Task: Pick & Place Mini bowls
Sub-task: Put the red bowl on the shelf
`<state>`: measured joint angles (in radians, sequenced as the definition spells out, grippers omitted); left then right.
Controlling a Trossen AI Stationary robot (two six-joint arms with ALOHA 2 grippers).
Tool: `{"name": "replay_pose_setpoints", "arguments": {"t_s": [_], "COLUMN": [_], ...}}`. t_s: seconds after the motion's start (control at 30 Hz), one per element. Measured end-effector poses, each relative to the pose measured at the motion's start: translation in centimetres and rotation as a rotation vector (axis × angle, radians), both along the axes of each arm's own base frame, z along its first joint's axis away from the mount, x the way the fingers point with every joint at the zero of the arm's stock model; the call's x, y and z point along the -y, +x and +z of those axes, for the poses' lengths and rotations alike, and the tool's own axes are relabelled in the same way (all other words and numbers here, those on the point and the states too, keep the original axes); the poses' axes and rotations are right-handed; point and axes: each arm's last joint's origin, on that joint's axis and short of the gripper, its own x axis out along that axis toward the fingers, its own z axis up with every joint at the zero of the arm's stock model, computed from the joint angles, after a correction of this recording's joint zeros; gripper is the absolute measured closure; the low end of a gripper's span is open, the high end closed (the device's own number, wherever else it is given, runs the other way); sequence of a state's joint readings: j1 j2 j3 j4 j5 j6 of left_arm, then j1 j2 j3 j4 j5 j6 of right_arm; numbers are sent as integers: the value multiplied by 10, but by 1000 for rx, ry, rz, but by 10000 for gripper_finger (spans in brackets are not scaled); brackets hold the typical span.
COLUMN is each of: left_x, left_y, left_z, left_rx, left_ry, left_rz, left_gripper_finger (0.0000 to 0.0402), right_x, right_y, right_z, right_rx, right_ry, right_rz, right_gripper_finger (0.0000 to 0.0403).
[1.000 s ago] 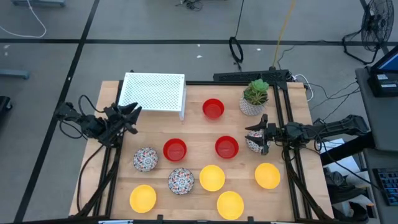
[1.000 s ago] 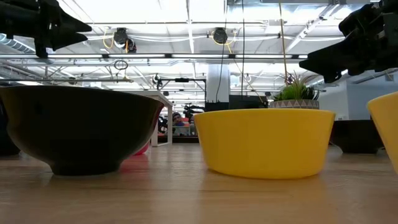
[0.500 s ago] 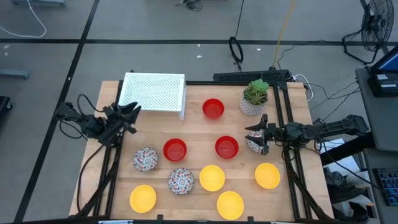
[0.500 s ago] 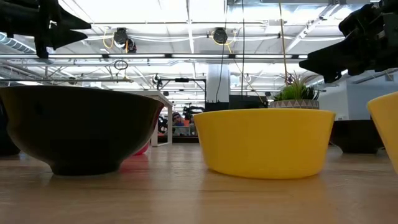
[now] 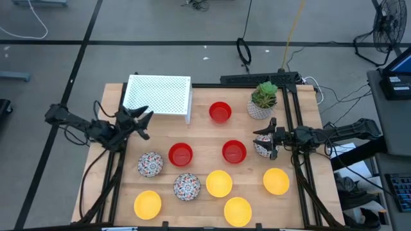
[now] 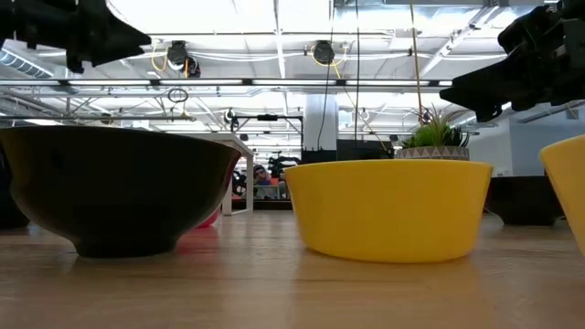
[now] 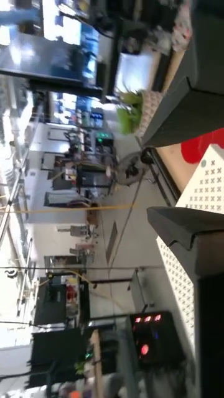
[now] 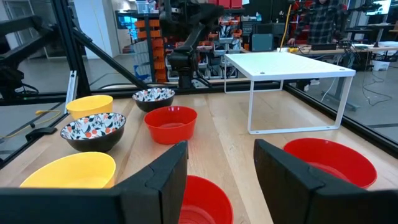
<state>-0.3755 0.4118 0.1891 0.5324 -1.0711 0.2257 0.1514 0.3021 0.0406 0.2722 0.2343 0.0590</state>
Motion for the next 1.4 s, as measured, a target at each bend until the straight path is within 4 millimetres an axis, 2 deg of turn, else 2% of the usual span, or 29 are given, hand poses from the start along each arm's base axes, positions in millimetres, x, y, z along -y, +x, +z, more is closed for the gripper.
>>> {"name": "replay_pose_setpoints", "arguments": {"t_s": [0.2,0.33,0.47,0.73,0.83,0.97,1.27,1.4], "left_x": [6,13,22,38,45,51,57,62], "left_y": [25,46,68,108,116,123,132,134], "left_z": [15,18,14,-11,-19,-24,-56,-69], "left_rx": [-179,-297,-451,-804,-918,-970,-1110,-1173], "left_ry": [48,21,-59,-276,-319,-339,-534,-526], "left_rz": [12,-108,-315,-638,-761,-908,-885,-894], "left_gripper_finger": [231,231,231,231,231,231,231,231], "right_x": [0,0,0,0,0,0,0,0], "right_y": [0,0,0,0,0,0,0,0], "right_z": [0,0,0,0,0,0,0,0], "right_rx": [0,0,0,0,0,0,0,0], "right_ry": [0,0,0,0,0,0,0,0], "right_rz": [0,0,0,0,1,0,0,0], "right_gripper_finger": [231,231,231,231,232,231,231,231]}}
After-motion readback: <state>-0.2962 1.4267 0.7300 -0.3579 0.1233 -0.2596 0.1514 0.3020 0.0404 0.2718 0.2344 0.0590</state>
